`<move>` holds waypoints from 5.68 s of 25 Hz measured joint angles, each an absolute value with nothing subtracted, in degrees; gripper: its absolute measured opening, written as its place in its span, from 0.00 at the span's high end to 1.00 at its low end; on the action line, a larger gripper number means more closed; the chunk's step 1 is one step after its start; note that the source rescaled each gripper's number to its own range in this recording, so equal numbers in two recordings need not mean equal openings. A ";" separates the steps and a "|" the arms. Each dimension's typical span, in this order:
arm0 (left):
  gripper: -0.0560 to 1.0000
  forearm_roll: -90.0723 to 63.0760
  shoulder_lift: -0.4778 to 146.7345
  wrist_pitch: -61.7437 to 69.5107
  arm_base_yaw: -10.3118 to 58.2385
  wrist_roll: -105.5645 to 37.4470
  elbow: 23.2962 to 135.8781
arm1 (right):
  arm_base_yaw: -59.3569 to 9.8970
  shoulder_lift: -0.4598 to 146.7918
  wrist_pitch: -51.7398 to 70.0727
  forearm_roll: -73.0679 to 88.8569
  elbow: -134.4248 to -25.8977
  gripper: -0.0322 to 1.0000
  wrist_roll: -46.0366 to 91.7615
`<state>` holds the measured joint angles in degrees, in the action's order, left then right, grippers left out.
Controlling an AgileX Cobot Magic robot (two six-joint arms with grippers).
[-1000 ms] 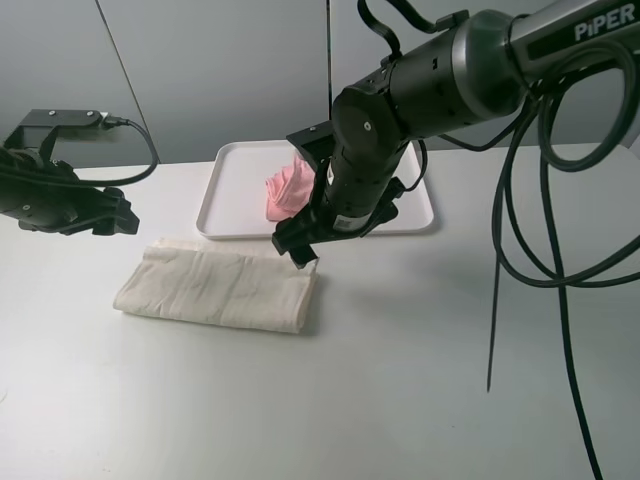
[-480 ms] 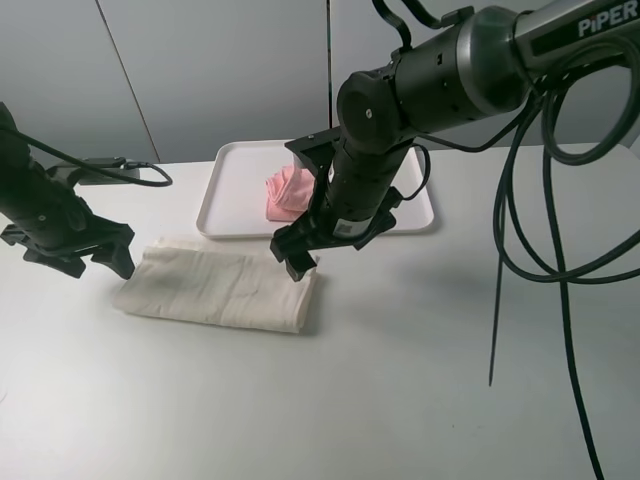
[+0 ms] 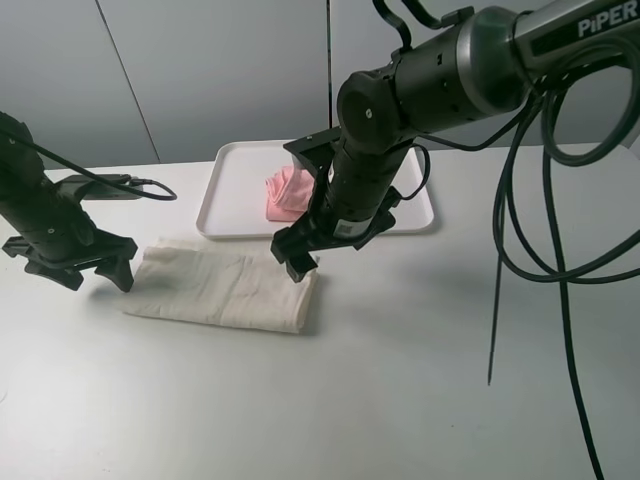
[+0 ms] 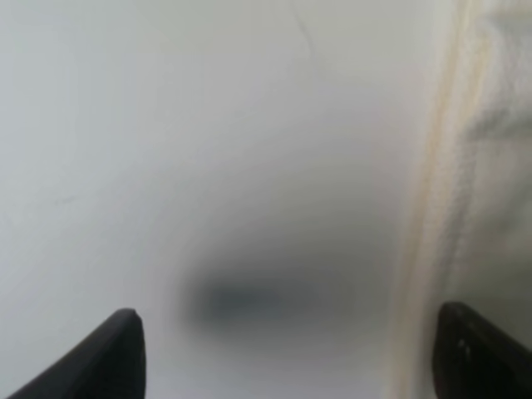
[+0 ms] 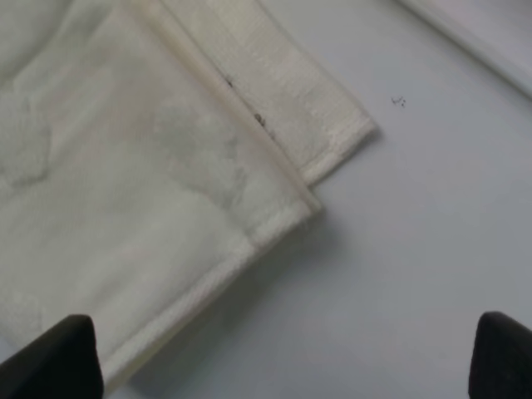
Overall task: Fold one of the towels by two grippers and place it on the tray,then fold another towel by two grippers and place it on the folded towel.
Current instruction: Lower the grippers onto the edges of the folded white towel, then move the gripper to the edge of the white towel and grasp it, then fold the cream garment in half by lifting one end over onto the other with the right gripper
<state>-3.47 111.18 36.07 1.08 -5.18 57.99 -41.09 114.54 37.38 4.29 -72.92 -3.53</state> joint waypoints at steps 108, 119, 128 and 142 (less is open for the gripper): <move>0.09 0.31 119.26 40.64 3.95 -4.63 66.73 | -43.92 131.71 44.10 13.08 -87.42 0.90 -19.47; 0.09 0.31 119.26 40.74 3.95 -4.63 66.73 | -44.52 129.52 43.18 9.29 -86.93 0.90 -19.47; 0.09 0.31 119.26 40.74 3.95 -4.63 66.73 | -44.52 123.27 43.18 9.27 -86.67 0.90 -18.98; 0.09 0.31 119.26 40.85 3.95 -4.52 66.73 | -44.52 122.28 38.22 33.00 -86.54 0.90 -6.50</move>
<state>0.31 119.26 40.85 3.95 -4.52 66.73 -44.52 122.28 38.22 33.00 -86.54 -6.50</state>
